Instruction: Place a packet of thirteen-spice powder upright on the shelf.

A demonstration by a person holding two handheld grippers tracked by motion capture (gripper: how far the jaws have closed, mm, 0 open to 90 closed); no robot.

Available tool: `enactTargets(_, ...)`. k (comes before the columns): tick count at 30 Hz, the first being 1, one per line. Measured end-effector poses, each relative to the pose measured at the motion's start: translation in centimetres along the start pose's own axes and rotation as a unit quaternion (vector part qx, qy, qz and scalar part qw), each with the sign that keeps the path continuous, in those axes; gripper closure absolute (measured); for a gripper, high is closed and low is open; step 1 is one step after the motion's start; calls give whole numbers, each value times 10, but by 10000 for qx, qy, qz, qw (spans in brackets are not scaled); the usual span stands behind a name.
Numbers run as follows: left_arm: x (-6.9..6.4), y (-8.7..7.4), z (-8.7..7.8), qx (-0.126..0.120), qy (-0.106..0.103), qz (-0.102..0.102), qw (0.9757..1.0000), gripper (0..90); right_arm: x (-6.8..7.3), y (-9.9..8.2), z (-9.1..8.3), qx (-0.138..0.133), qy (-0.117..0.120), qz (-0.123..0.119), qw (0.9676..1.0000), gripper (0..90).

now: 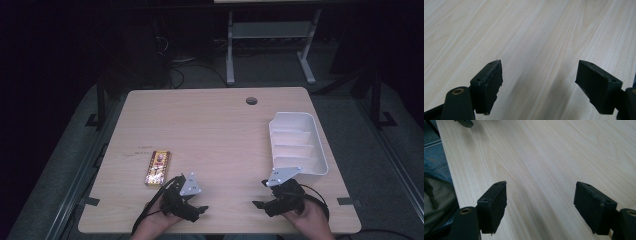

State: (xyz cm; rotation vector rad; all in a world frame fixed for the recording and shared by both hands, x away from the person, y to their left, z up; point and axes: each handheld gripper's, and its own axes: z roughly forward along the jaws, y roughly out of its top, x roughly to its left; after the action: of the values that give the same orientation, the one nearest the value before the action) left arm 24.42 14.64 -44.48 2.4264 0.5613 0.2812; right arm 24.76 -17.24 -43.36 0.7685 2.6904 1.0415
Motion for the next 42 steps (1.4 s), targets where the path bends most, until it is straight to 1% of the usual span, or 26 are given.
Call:
enactTargets(3,0,1,0,-3,24,16,10000,211,0,0,-1,-5,-7,8,10000,261)
enactTargets(5,1,1,-2,-31,25,-8,10000,211,0,0,-1,-3,-12,9,10000,261)
enactTargets(10,8,2,-8,-101,120,-82,9998,211,1,0,0,10,-25,12,10000,261)
enactTargets(13,12,1,-11,-125,175,-143,9997,211,1,0,1,12,-23,4,10000,261)
enactTargets(14,17,1,-14,-148,237,-197,9994,211,1,0,1,18,-23,12,10000,261)
enactTargets(16,22,0,-18,-175,286,-268,9991,211,1,0,1,23,-22,16,10000,261)
enactTargets(17,22,0,-18,-175,286,-268,9991,211,1,0,1,23,-22,16,10000,261)
enactTargets(18,26,-1,-21,-214,342,-332,9986,211,1,0,2,24,-24,18,10000,261)
enactTargets(21,32,-3,-26,-230,432,-422,9979,211,1,1,2,20,-26,23,10000,261)
enactTargets(22,32,-3,-26,-230,432,-422,9979,211,1,1,2,25,-23,20,10000,261)
enactTargets(24,39,-5,-31,-270,515,-549,9968,211,1,1,2,33,-32,-3,10000,261)
enactTargets(30,52,-10,-39,-333,710,-755,9941,210,1,1,3,39,-26,7,10000,260)
enactTargets(32,55,-11,-41,-330,795,-782,9932,210,1,1,3,39,-25,10,10000,260)
enactTargets(38,63,-15,-45,-349,937,-920,9907,210,2,1,3,48,-17,9,10000,261)
enactTargets(42,66,-19,-46,-308,999,-965,9898,211,2,1,3,48,-18,8,10000,261)
